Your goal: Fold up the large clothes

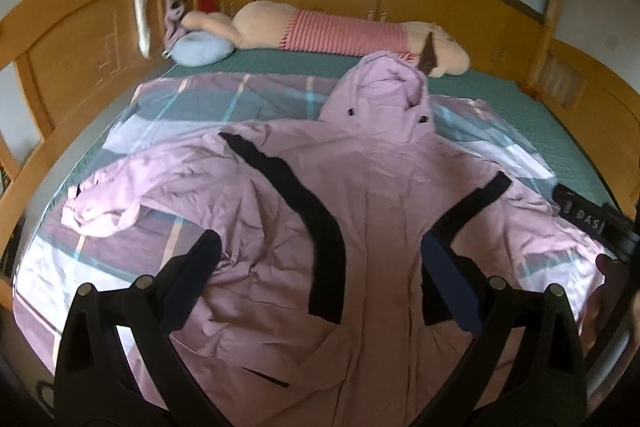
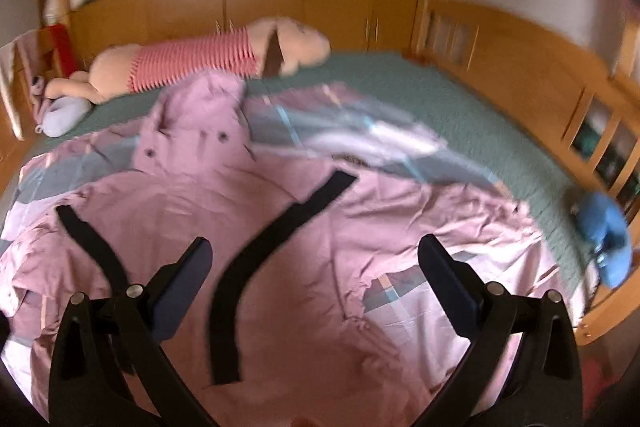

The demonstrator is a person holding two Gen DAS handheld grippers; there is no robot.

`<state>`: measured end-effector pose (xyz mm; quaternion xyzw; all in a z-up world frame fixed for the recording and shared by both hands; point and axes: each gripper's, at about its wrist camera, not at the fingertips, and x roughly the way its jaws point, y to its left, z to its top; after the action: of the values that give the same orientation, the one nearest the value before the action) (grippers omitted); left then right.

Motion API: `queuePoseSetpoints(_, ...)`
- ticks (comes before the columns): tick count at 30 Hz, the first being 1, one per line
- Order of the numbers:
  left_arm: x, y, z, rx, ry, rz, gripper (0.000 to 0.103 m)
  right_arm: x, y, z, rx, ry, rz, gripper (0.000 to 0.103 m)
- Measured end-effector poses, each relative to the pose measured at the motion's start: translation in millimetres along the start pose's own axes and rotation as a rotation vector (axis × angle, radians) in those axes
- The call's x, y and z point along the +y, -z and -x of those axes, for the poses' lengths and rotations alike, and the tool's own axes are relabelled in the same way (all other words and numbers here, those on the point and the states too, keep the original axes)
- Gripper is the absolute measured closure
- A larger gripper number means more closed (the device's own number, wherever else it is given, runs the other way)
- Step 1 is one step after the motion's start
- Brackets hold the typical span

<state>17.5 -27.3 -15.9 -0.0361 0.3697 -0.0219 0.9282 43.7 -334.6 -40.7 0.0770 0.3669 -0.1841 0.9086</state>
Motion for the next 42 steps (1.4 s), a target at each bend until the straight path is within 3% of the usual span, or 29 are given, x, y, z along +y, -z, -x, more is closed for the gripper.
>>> queuePoseSetpoints(2, 4, -1, -13, 0.011, 0.016, 0.043, 0.002, -36, -5, -20, -0.048, 0.013, -0.074, 0.006)
queuePoseSetpoints(4, 11, -1, -21, 0.018, 0.051, 0.088, 0.002, -82, -6, -44, -0.091, 0.117, -0.152, 0.006)
queuePoseSetpoints(7, 14, -1, -38, 0.11, 0.087, 0.095, 0.002, -140, -7, -94, 0.087, 0.169, -0.274, 0.006)
queuePoseSetpoints(8, 14, -1, -45, 0.138, 0.089, 0.095, 0.002, -168, -1, -112, 0.156, 0.148, -0.368, 0.006)
queuePoseSetpoints(11, 10, 2, -57, 0.185, 0.029, 0.089, 0.002, -223, 19, -144, 0.228, 0.034, -0.619, 0.006)
queuePoseSetpoints(14, -1, 4, -65, 0.208, 0.042, 0.05, 0.002, -244, 32, -174, 0.314, 0.007, -0.702, 0.006)
queuePoseSetpoints(19, -22, 8, -66, 0.193, 0.031, -0.04, 0.002, -244, 34, -211, 0.39, 0.011, -0.673, 0.006)
queuePoseSetpoints(21, -25, 10, -65, 0.184, 0.034, -0.048, 0.002, -247, 35, -212, 0.365, 0.012, -0.701, 0.011)
queuePoseSetpoints(23, -25, 11, -66, 0.187, 0.052, -0.042, 0.002, -256, 37, -207, 0.344, 0.044, -0.72, 0.035)
queuePoseSetpoints(24, -25, 11, -67, 0.189, 0.06, -0.038, 0.002, -261, 37, -204, 0.334, 0.059, -0.723, 0.057)
queuePoseSetpoints(25, -24, 11, -67, 0.191, 0.066, -0.032, 0.002, -265, 37, -203, 0.322, 0.046, -0.735, 0.072)
queuePoseSetpoints(26, -23, 11, -68, 0.192, 0.066, -0.027, 0.002, -269, 38, -202, 0.292, -0.027, -0.765, 0.087)
queuePoseSetpoints(28, -21, 11, -69, 0.194, 0.066, -0.019, 0.002, -274, 37, -197, 0.27, -0.018, -0.799, 0.1)
queuePoseSetpoints(32, -14, 12, -72, 0.203, 0.044, -0.01, 0.002, -272, 25, -180, 0.176, 0.002, -0.774, 0.103)
queuePoseSetpoints(36, -3, 11, -78, 0.228, 0.008, 0.011, 0.002, -253, -4, -140, -0.017, 0.046, -0.651, 0.103)
queuePoseSetpoints(39, 1, 13, -83, 0.25, 0.009, 0.031, 0.002, -240, -16, -107, -0.136, -0.034, -0.591, 0.103)
queuePoseSetpoints(42, 1, 15, -87, 0.264, -0.004, 0.031, 0.002, -216, -26, -85, -0.158, -0.138, -0.498, 0.103)
